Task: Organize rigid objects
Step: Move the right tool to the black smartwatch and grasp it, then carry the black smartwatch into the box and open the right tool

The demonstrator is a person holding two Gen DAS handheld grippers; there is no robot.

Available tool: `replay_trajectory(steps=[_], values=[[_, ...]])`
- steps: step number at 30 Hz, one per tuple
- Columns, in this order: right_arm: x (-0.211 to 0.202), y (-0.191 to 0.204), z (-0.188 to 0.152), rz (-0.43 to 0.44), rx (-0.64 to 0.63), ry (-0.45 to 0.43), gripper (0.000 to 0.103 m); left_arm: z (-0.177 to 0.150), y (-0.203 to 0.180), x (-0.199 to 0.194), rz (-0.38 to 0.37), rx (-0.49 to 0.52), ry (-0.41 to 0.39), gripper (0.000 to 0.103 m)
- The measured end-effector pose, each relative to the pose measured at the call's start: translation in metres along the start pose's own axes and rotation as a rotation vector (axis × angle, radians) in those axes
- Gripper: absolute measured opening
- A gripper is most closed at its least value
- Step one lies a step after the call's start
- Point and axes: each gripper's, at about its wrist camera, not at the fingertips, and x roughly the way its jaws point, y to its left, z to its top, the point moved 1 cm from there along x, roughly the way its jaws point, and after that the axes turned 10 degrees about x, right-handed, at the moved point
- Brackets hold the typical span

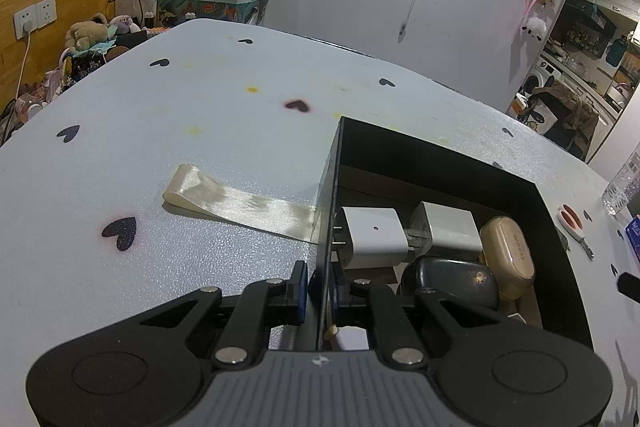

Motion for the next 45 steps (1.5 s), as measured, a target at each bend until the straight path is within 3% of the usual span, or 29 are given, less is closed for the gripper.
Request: replay_trajectory(steps=[3,7,12,22,26,31,39,45], values=[[0.018,-0.006,0.003,0.002,0.001,0.019,0.103,0.0,0.0,0.0,0.0,-0.001,0.0,0.011],[0.046,-0.013,0.009,0.028,0.006,0.036,0.087,0.001,-0.002,-0.001,0.004,-0.002,0.0,0.011],[0.079,-0.006,0.015,0.096,-0.055,0.079,0.084,0.002,-0.004,-0.001,0.011,0.002,0.003,0.011],[0.112,0.01,0.018,0.134,-0.202,0.11,0.078,0.002,-0.006,0.0,0.024,0.001,0.006,0.011],[0.116,0.008,0.021,0.159,-0.221,0.106,0.07,0.002,-0.007,0.0,0.029,-0.001,0.008,0.011],[0.114,0.004,0.02,0.209,-0.201,0.115,0.051,0.003,-0.008,0.001,0.038,0.003,0.01,0.011],[0.107,0.003,0.016,0.175,-0.144,0.117,0.051,0.002,-0.009,0.001,0.043,0.001,0.01,0.011],[0.07,0.013,0.03,0.194,-0.092,0.077,0.051,0.002,-0.009,0.001,0.041,-0.002,0.009,0.011]])
